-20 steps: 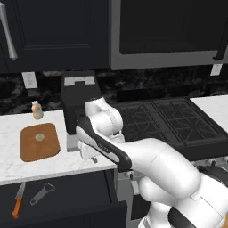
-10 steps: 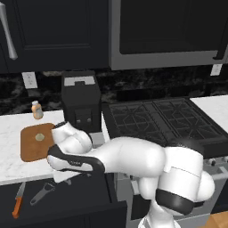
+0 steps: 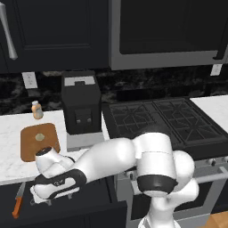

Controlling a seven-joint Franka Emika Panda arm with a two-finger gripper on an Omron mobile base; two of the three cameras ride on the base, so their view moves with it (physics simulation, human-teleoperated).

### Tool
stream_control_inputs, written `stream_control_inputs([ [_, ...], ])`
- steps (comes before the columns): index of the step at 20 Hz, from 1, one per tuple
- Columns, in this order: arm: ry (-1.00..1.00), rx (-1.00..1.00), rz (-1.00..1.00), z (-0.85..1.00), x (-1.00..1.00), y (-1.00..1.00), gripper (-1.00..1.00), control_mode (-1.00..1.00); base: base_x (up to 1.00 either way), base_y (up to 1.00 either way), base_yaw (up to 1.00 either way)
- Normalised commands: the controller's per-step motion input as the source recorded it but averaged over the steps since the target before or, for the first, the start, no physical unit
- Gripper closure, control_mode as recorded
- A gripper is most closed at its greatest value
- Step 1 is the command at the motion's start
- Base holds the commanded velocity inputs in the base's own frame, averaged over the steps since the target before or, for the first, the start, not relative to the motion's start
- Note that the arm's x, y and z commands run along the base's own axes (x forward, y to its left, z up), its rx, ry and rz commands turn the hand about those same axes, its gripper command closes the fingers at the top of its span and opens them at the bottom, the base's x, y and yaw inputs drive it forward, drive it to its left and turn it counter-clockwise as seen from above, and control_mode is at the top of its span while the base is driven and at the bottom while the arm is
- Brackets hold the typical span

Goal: Place the appropriate cutting tool for cutting the garlic skin on the cutting board.

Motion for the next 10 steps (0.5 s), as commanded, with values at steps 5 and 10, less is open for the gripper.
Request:
stream_control_inputs([
  [5, 0.06, 0.00, -0.06, -0.39, 0.41, 0.67, -1.00, -1.00, 0.00, 0.00, 0.00],
  [10, 0.14, -0.01, -0.01, -0.39, 0.24, 0.52, -1.00, -1.00, 0.00, 0.00, 0.00],
])
